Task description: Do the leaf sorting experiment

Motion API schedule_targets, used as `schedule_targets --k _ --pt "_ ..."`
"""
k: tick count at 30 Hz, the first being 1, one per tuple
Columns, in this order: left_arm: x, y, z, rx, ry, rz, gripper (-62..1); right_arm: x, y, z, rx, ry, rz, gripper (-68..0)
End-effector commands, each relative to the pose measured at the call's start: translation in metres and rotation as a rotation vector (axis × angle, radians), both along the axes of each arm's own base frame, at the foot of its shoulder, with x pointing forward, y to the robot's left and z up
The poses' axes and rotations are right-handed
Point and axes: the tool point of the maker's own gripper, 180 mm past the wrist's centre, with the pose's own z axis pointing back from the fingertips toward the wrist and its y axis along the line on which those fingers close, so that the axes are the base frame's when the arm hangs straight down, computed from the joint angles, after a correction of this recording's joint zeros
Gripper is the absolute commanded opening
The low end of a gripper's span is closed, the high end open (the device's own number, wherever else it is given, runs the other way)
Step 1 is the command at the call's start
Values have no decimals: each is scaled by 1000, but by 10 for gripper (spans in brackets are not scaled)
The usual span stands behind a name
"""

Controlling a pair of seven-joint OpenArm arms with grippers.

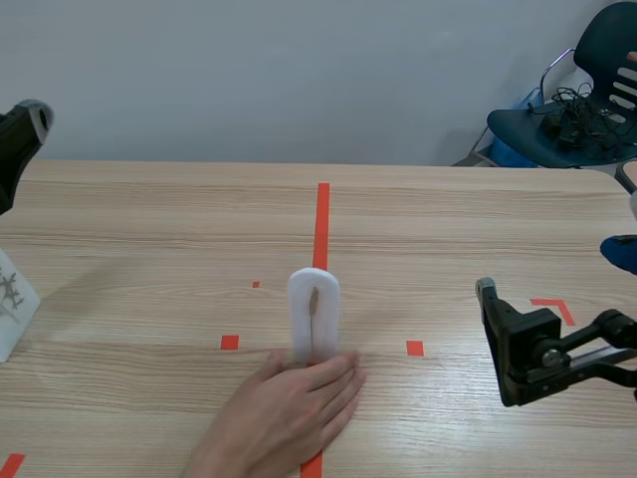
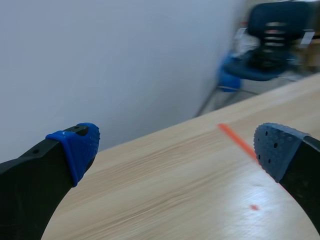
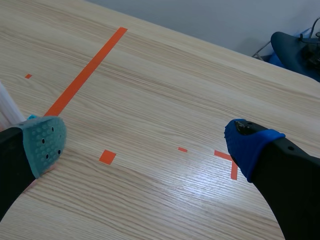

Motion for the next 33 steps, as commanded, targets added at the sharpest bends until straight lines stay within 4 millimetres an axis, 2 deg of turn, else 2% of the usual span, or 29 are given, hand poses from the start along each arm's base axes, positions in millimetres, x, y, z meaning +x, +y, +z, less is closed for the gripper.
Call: schedule_targets --k 1,3,5,12,16,20,27,33 --pt "-12 -20 -10 -19 46 -79 14 4 2 11 -3 -42 13 4" --pt "-30 -46 -15 -33 87 -189 14 4 2 11 -3 -42 13 4" --pt "-42 -58 -23 -57 125 -228 14 4 2 11 -3 -42 13 4" --pt "-57 -57 -62 -84 227 -179 14 6 6 6 -8 -4 39 4" --pt "-59 -54 -75 -86 264 -170 14 11 27 -3 -11 53 176 4" --pt "-60 -52 -80 -64 273 -166 14 19 49 -11 5 66 316 4" --pt "-60 -52 -80 -64 272 -163 14 39 81 -45 78 75 444 4" --pt "-59 -51 -80 -64 272 -159 14 43 123 -82 77 93 558 4"
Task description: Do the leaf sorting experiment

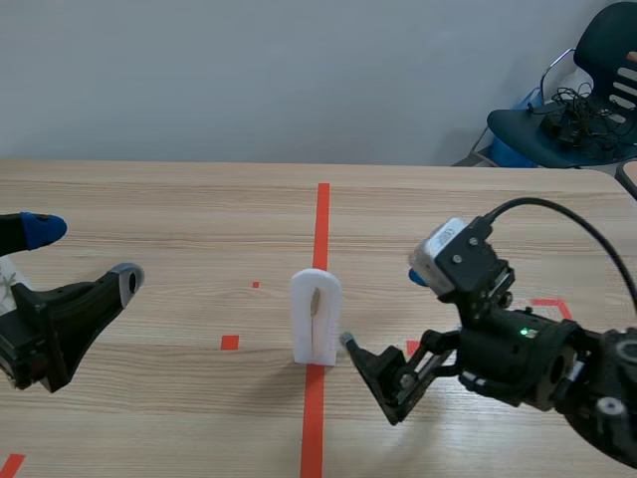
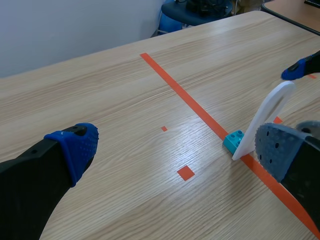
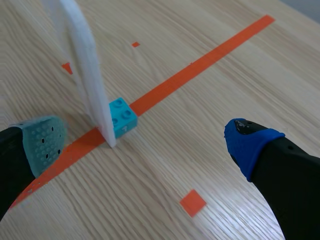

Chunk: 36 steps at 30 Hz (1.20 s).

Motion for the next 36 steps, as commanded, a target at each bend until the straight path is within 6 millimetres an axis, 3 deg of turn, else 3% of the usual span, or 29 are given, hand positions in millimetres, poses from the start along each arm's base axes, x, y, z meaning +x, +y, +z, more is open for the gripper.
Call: schedule_targets --k 1,6,8,13,17,19,23,27,31,36 --pt "3 -1 10 -14 -34 -2 14 4 15 11 45 -37 22 4" --pt "4 -1 11 -14 -35 1 14 -2 49 -5 83 -14 85 3" --pt "4 -1 11 -14 -35 1 14 -2 58 -8 78 -13 93 -85" --pt "4 -1 11 -14 -35 1 14 -2 67 -5 94 -18 100 -387" --pt "4 -1 11 -14 -35 1 14 -2 66 -6 92 -18 100 -554" --pt "4 -1 11 -14 -35 1 14 -1 67 -4 93 -21 100 -621" --pt "4 -1 11 -14 -35 2 14 6 57 8 91 -54 77 -629" --pt "4 -1 11 -14 -35 2 14 15 23 41 119 -95 -15 -629" --pt "4 -1 11 -15 -36 2 14 21 -31 72 107 -141 -149 -629" --pt "4 -1 11 -14 -35 1 14 32 -116 77 69 -131 -388 -629"
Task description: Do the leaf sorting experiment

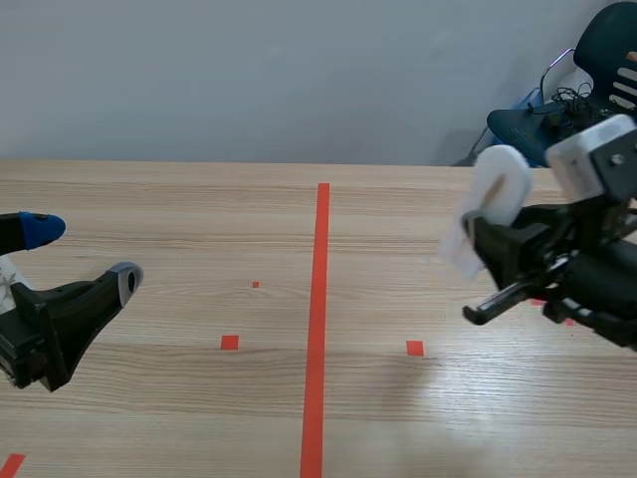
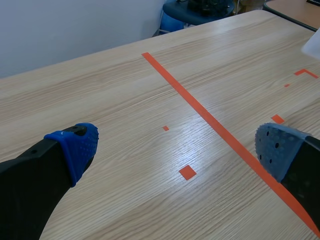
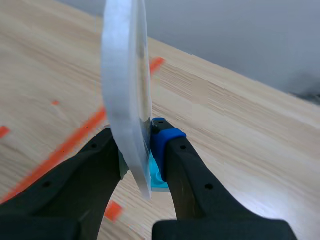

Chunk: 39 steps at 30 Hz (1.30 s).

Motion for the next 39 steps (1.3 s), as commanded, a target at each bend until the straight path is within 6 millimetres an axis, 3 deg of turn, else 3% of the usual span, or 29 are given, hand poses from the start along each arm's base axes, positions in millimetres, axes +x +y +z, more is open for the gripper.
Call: schedule_targets --k 1,4,7,12,20,23,27,30,32,39 --pt "3 -2 11 -17 -34 -4 14 5 -21 -5 7 8 -65 -629" --pt "3 -2 11 -17 -34 -4 14 14 -67 -6 -23 3 -204 -629" --pt "3 -2 11 -17 -34 -4 14 22 -96 -16 19 26 -287 -629" --pt "3 -2 10 -17 -33 -4 14 33 -125 -48 61 89 -370 -629" --pt "3 -2 10 -17 -34 -4 14 41 -149 -69 102 105 -449 -615" --pt "3 -2 10 -17 -34 -4 14 38 -152 -76 97 125 -464 -533" --pt "3 -2 10 -17 -34 -4 14 33 -156 -78 83 136 -456 -346" --pt "3 -2 10 -17 -34 -4 14 36 -159 -64 70 106 -409 -246" --pt "3 -2 11 -17 -34 -4 14 38 -161 -47 71 83 -366 -220" --pt "3 -2 11 -17 -34 -4 14 33 -167 35 76 -25 -278 -119"
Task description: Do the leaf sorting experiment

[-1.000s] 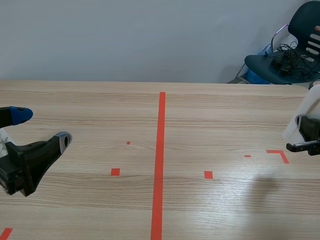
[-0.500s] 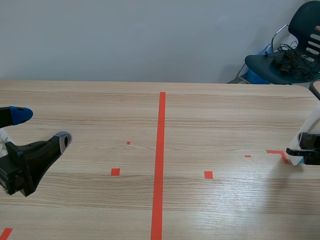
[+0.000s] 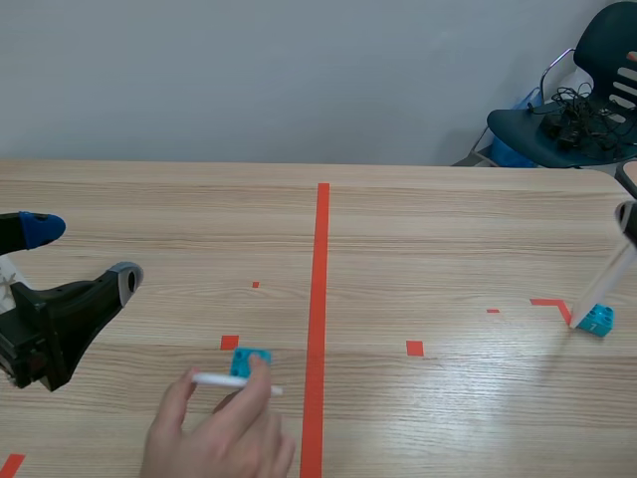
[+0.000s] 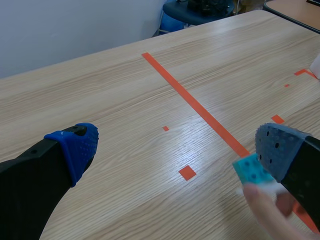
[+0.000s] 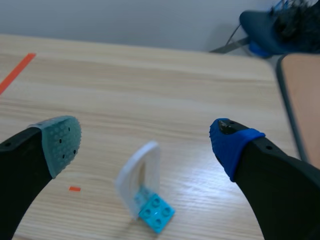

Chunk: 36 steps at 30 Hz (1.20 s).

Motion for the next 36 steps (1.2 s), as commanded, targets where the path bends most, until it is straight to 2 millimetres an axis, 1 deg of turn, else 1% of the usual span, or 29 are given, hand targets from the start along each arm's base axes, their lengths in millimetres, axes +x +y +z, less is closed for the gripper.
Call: schedule_targets --k 1,3,5,6,10,12,13,15,19,23,25,28,33,36 --pt "3 -2 11 -18 -34 -4 14 1 4 28 -21 -50 30 -96" --pt "3 -2 11 -18 -34 -4 14 -1 14 48 -38 -64 63 -59" --pt "3 -2 11 -18 -34 -4 14 -3 31 63 -75 -66 116 -28" --pt "3 -2 11 -18 -34 -4 14 -5 42 68 -101 -62 146 -19" --pt "3 -2 12 -21 -39 -4 14 -17 88 87 -149 -93 264 -18" --pt "3 -2 12 -22 -41 -4 14 -25 112 90 -142 -104 320 -18" --pt "3 -2 12 -22 -41 -4 14 -30 123 89 -130 -103 342 -19" --pt "3 -2 12 -22 -40 -4 14 -37 140 80 -93 -84 376 -19" --pt "3 -2 12 -22 -40 -4 14 -48 168 53 -29 -23 424 -19" --pt "3 -2 12 -22 -40 -4 14 -55 192 40 23 1 464 -19" --pt "3 -2 12 -22 -40 -4 14 -57 200 34 22 13 476 -19" --pt "3 -2 12 -23 -41 -4 14 -60 207 31 47 18 481 -19" --pt "3 -2 12 -23 -41 -4 14 -63 216 22 11 40 506 -19" --pt "3 -2 12 -23 -41 -4 14 -64 218 22 16 38 512 -19"
